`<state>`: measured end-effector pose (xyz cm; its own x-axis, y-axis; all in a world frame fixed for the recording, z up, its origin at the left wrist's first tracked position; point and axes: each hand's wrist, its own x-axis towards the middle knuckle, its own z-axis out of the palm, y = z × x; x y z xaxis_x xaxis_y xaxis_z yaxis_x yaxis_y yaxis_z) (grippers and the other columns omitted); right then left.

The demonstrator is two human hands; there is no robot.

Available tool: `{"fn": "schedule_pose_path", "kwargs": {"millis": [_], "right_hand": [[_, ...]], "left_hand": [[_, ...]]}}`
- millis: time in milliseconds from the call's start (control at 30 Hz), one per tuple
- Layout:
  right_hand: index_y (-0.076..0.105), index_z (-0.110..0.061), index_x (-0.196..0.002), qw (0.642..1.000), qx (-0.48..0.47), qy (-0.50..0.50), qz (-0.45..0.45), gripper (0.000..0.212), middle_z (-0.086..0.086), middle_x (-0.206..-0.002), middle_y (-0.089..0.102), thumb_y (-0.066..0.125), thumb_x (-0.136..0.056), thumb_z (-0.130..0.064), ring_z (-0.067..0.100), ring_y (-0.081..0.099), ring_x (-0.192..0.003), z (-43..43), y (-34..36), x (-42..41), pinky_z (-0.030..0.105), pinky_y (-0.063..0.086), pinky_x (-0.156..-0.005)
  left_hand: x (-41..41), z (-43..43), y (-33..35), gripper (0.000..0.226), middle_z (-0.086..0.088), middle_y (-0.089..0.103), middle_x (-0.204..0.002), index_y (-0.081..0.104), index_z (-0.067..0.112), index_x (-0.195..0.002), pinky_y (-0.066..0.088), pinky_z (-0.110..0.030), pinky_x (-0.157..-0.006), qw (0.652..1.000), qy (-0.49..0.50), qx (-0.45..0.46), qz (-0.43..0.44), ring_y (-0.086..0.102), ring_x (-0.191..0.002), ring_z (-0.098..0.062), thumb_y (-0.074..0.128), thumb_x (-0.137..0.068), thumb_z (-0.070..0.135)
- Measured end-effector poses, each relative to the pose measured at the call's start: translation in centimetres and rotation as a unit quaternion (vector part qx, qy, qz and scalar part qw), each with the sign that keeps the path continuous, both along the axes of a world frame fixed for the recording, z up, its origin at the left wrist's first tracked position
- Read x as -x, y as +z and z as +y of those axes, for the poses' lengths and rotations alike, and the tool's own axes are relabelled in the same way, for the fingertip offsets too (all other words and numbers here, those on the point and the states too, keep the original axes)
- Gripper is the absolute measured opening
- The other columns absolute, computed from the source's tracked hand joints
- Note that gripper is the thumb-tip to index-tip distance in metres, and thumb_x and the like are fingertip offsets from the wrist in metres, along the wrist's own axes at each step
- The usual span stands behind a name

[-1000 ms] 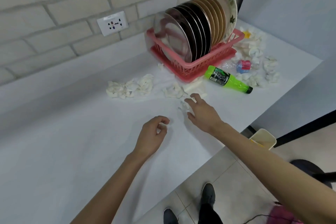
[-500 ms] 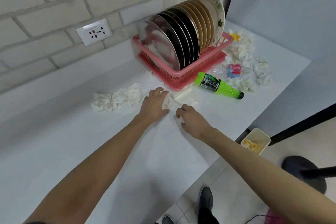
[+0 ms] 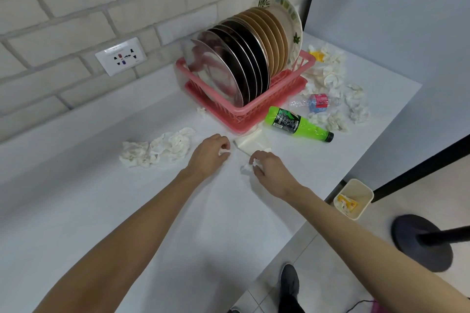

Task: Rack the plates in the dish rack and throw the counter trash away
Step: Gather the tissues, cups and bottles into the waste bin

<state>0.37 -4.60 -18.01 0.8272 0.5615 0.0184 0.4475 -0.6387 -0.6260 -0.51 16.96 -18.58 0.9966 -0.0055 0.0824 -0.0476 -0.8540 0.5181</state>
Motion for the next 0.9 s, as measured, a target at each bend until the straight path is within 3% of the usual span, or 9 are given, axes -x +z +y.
{"fn": "schedule_pose_path", "kwargs": {"millis": [133,233,433,533,667,767,900], "right_hand": [[0.060,-0.010,-0.104,0.998,-0.021,-0.030,0.051,0.020,0.004,-0.093,0.056,0.042,-0.096,-0.007,0.020,0.048,-0.082,0.3,0.4,0.8,0.029,0.033,-0.071],[0.060,-0.011,-0.089,0.997,-0.006,-0.037,0.067,0.011,0.007,-0.091,0.059,0.050,-0.092,-0.014,0.024,0.053,-0.083,0.4,0.3,1.7,0.032,0.039,-0.071],[0.050,-0.017,-0.065,0.994,0.019,-0.034,0.101,0.029,0.000,-0.072,0.054,0.065,-0.089,-0.027,0.017,0.049,-0.071,0.7,-0.4,3.1,0.027,0.032,-0.062],[0.044,-0.024,-0.060,0.992,0.019,-0.047,0.114,0.035,-0.005,-0.061,0.051,0.068,-0.085,-0.022,0.015,0.049,-0.060,0.6,-0.5,3.8,0.024,0.034,-0.055],[0.049,-0.018,-0.070,0.992,0.025,-0.054,0.112,0.022,-0.006,-0.063,0.050,0.064,-0.085,-0.011,0.013,0.050,-0.056,0.5,-0.7,4.5,0.019,0.038,-0.053],[0.049,-0.012,-0.080,0.994,0.023,-0.042,0.096,0.014,-0.005,-0.069,0.051,0.059,-0.086,-0.004,0.010,0.047,-0.061,0.5,-0.7,4.9,0.012,0.038,-0.054],[0.051,-0.015,-0.088,0.993,0.012,-0.055,0.106,0.010,0.009,-0.086,0.063,0.055,-0.090,-0.006,0.012,0.050,-0.064,0.2,-1.1,5.2,0.013,0.038,-0.053]], "left_hand": [[1.5,-0.2,0.6,0.018,0.001,0.060,-0.092,0.068,0.012,-0.106,0.049,-0.029,-0.077,0.995,0.014,0.073,-0.065,0.060,-0.084,-0.018,0.071,-0.088,0.010],[3.6,-0.7,0.6,0.015,0.000,0.059,-0.095,0.071,0.010,-0.107,0.044,-0.014,-0.080,0.992,0.003,0.103,-0.079,0.058,-0.085,-0.011,0.067,-0.093,0.011],[9.0,-1.5,-3.0,0.009,0.004,0.059,-0.108,0.072,0.014,-0.094,0.051,-0.036,-0.077,0.996,-0.061,0.019,-0.057,0.057,-0.094,-0.015,0.062,-0.094,0.014],[10.6,-1.7,-4.7,0.006,0.004,0.060,-0.128,0.070,0.021,-0.094,0.043,-0.043,-0.094,0.996,-0.035,-0.009,-0.077,0.048,-0.117,-0.017,0.069,-0.089,0.022],[11.3,-1.7,-5.7,0.027,-0.002,0.054,-0.143,0.070,0.020,-0.115,0.027,-0.036,-0.111,0.997,0.021,-0.004,-0.080,0.039,-0.135,-0.023,0.072,-0.089,0.027],[11.7,-1.8,-5.8,0.026,-0.004,0.062,-0.135,0.072,0.012,-0.117,0.036,-0.036,-0.113,0.997,0.023,0.042,-0.066,0.049,-0.131,-0.024,0.069,-0.092,0.016],[12.4,-1.3,-4.7,0.018,-0.001,0.070,-0.112,0.074,0.010,-0.109,0.046,-0.032,-0.096,0.994,0.001,0.080,-0.080,0.059,-0.107,-0.016,0.062,-0.096,0.009]]}}
